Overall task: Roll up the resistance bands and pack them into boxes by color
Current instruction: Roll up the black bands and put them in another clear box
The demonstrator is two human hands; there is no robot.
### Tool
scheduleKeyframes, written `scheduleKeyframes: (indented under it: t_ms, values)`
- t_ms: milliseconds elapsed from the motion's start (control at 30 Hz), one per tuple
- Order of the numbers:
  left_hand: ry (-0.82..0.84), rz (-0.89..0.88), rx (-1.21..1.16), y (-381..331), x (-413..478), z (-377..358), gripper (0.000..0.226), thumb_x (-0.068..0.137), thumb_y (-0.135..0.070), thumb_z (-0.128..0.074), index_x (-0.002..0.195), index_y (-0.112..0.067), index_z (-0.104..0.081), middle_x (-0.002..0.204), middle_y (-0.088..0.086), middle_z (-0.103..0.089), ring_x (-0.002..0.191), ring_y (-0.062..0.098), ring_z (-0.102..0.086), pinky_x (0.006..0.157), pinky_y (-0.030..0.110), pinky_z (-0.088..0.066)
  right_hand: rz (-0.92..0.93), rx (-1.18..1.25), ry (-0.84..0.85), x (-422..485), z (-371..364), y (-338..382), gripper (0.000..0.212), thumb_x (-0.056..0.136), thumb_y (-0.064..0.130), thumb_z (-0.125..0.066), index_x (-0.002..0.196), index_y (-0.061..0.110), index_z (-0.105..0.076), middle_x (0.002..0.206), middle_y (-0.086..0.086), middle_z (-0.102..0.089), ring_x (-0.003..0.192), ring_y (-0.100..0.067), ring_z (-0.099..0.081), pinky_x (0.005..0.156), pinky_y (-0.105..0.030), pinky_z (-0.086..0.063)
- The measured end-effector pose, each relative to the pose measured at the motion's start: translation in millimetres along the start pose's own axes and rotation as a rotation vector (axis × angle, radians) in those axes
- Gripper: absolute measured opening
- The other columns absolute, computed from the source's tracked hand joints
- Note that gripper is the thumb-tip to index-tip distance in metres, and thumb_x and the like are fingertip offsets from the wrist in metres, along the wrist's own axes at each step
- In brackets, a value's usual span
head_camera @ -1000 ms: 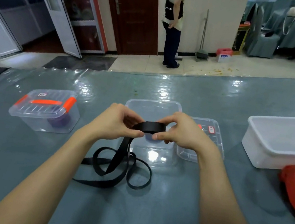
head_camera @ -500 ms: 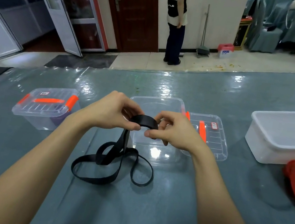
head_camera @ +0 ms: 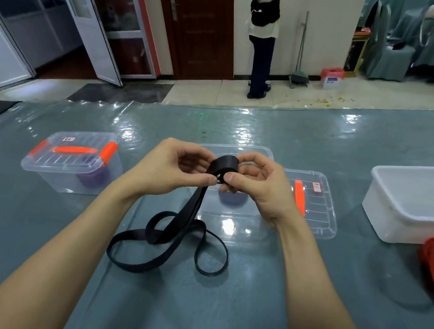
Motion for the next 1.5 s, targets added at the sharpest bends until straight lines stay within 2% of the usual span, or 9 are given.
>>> scheduleKeyframes:
  t_ms: [200,433,600,833,933,1100,1267,1400,1500]
  values:
    - [-0.105,-0.045,-0.09,3.1,0.2,-0.5,0.042,0.078,-0.047,-0.095,0.116,-0.033,-0.083,0.113,0.003,-0.084,0.109,0.025,-0.08,0.102,0.037,-0.062,-0.027,0.126,-0.005,4.6,-7.8,-8.8,0.032,0.079,0.013,-0.088,0.108,0.018,-0.077,0.088,-0.021,-0.076,0.071,-0.026,-0.07,0.071,-0.033,-0.048]
    - [-0.126,-0.024,-0.085,3.9,2.8,-1.4,0.044,0.088,-0.026,-0.089,0.128,-0.013,-0.076,0.12,0.008,-0.082,0.118,0.027,-0.078,0.109,0.045,-0.059,-0.078,0.327,-0.023,4.8,-14.3,-13.3,0.037,0.087,0.005,-0.075,0.123,0.002,-0.067,0.084,-0.015,-0.076,0.076,-0.022,-0.072,0.074,-0.027,-0.056]
    - [-0.164,-0.039,-0.111,-5.6,4.5,-3.2,0.04,0.083,-0.018,-0.091,0.12,-0.019,-0.079,0.113,0.007,-0.084,0.11,0.024,-0.08,0.105,0.039,-0.062,-0.093,0.374,0.004,5.7,-14.2,-14.0,0.039,0.089,0.006,-0.075,0.127,0.001,-0.068,0.091,-0.014,-0.076,0.08,-0.02,-0.073,0.08,-0.03,-0.057]
    - [0.003,-0.006,0.228,-15.8,3.0,5.0,0.037,0.088,-0.01,-0.091,0.118,-0.029,-0.082,0.104,-0.009,-0.085,0.099,0.009,-0.081,0.095,0.027,-0.063,-0.14,-0.367,0.042,0.2,3.8,-4.1,0.025,0.085,0.026,-0.093,0.107,0.026,-0.081,0.092,-0.003,-0.079,0.074,-0.014,-0.075,0.074,-0.031,-0.052]
    - [0.099,0.015,0.44,-23.2,7.5,5.6,0.035,0.087,-0.014,-0.09,0.115,-0.033,-0.084,0.098,-0.015,-0.084,0.092,0.001,-0.08,0.093,0.028,-0.064,-0.14,-0.724,0.016,-1.9,8.0,6.6,0.063,0.07,0.044,-0.1,0.127,0.039,-0.075,0.112,0.009,-0.07,0.078,-0.007,-0.07,0.072,-0.026,-0.052]
    - [0.242,0.036,0.697,-35.8,19.6,-2.1,0.033,0.082,-0.024,-0.091,0.114,-0.032,-0.083,0.092,-0.015,-0.083,0.085,-0.006,-0.076,0.088,0.033,-0.065,-0.041,-0.883,0.088,-0.5,-8.5,20.3,0.057,0.074,0.039,-0.099,0.125,0.027,-0.077,0.108,0.004,-0.068,0.082,-0.011,-0.069,0.075,-0.026,-0.054]
    - [0.217,0.103,0.584,-37.1,19.7,-0.2,0.051,0.076,-0.027,-0.098,0.105,-0.033,-0.057,0.094,-0.017,-0.083,0.084,0.003,-0.079,0.088,0.041,-0.065,-0.051,-0.792,0.072,-3.9,-5.3,17.5,0.041,0.074,0.033,-0.1,0.109,0.019,-0.082,0.103,-0.001,-0.066,0.077,-0.015,-0.071,0.07,-0.028,-0.051]
    - [0.123,0.087,0.38,-34.3,14.9,4.4,0.041,0.071,-0.023,-0.104,0.097,-0.024,-0.073,0.09,-0.005,-0.084,0.086,0.017,-0.082,0.088,0.045,-0.067,0.012,-0.585,0.03,-6.6,0.4,17.3,0.032,0.074,0.018,-0.1,0.102,0.016,-0.083,0.099,0.002,-0.068,0.078,-0.029,-0.073,0.071,-0.043,-0.058]
    - [0.044,0.04,0.126,-26.7,3.3,5.6,0.047,0.072,-0.021,-0.101,0.114,-0.023,-0.08,0.102,0.002,-0.085,0.097,0.022,-0.083,0.092,0.036,-0.067,0.053,-0.32,-0.02,-6.1,8.1,18.6,0.034,0.075,0.009,-0.098,0.105,0.012,-0.083,0.1,0.0,-0.075,0.074,-0.025,-0.077,0.076,-0.038,-0.063]
Point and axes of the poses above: each hand's wrist, its own x-axis towards the middle knuckle, its own z-axis out of the back of the hand, y = z × x, the point moved 3 cm from there along x, towards the middle knuckle
